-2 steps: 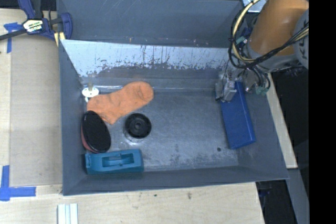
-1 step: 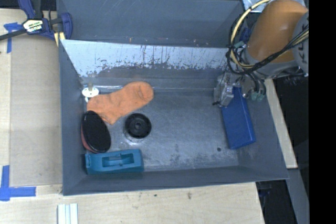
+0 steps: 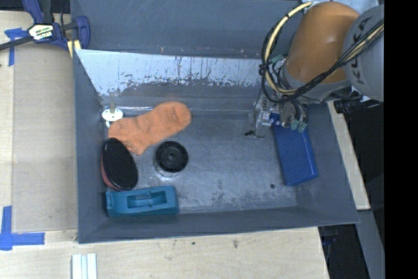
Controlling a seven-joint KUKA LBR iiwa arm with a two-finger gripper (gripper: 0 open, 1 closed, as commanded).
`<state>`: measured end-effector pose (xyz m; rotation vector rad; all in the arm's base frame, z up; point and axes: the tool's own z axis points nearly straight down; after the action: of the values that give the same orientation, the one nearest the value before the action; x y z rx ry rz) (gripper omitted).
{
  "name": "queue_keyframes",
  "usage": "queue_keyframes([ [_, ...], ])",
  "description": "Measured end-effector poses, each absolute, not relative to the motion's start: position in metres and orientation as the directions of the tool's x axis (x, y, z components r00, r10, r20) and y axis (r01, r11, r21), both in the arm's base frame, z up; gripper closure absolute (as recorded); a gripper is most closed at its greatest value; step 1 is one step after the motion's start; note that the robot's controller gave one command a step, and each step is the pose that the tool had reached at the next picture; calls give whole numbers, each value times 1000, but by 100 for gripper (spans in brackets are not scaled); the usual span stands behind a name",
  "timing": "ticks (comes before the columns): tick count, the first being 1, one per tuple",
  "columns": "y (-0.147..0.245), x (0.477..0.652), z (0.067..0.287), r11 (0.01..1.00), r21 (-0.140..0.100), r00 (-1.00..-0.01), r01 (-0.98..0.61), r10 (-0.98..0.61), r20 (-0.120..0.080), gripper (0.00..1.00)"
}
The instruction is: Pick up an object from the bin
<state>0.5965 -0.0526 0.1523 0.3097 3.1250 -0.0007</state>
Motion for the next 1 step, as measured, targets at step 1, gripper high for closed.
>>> queue_keyframes([
  [1,-47,585,154,996,3,-996,-88,-88,-2,100],
])
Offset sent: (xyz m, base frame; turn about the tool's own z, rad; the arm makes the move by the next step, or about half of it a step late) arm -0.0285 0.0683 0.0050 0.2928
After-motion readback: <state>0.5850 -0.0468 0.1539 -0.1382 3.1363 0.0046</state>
